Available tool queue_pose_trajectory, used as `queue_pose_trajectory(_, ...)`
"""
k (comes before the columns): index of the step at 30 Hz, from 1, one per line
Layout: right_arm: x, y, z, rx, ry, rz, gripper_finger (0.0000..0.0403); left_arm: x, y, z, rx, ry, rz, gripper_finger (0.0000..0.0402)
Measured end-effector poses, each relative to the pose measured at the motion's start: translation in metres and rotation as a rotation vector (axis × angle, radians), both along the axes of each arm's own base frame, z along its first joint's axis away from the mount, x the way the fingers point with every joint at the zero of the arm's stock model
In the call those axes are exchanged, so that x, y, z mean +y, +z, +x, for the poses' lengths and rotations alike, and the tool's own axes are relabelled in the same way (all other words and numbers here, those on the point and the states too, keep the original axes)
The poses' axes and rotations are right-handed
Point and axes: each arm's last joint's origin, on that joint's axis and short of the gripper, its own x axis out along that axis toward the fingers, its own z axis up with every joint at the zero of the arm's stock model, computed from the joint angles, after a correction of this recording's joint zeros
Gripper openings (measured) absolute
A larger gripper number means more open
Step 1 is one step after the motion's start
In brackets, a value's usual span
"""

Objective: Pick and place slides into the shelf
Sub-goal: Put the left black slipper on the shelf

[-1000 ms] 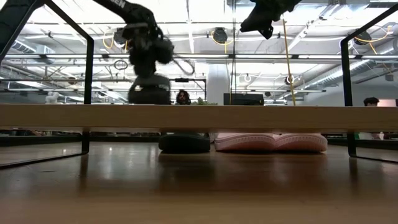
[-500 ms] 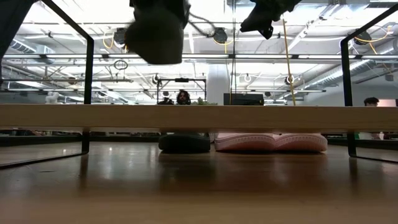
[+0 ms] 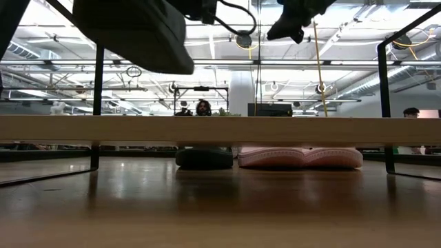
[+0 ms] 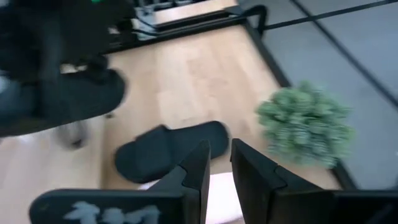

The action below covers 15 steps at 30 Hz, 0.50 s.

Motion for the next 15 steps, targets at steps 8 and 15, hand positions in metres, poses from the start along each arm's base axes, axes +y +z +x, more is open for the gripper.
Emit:
queue_pose_trajectory(8,-0.018,0.002,-0.013,0.004,-0.083,-0.038,0.0057,-0.015,-0.022,0.01,0.007,0.035,-0.013,0.0)
queue_pose_trajectory(15,-0.028,0.013,-0.035,-0.035,-0.165,-0.08,0.0057,-0.032,-0.029,0.014,0.025,0.038,-0.024,0.0)
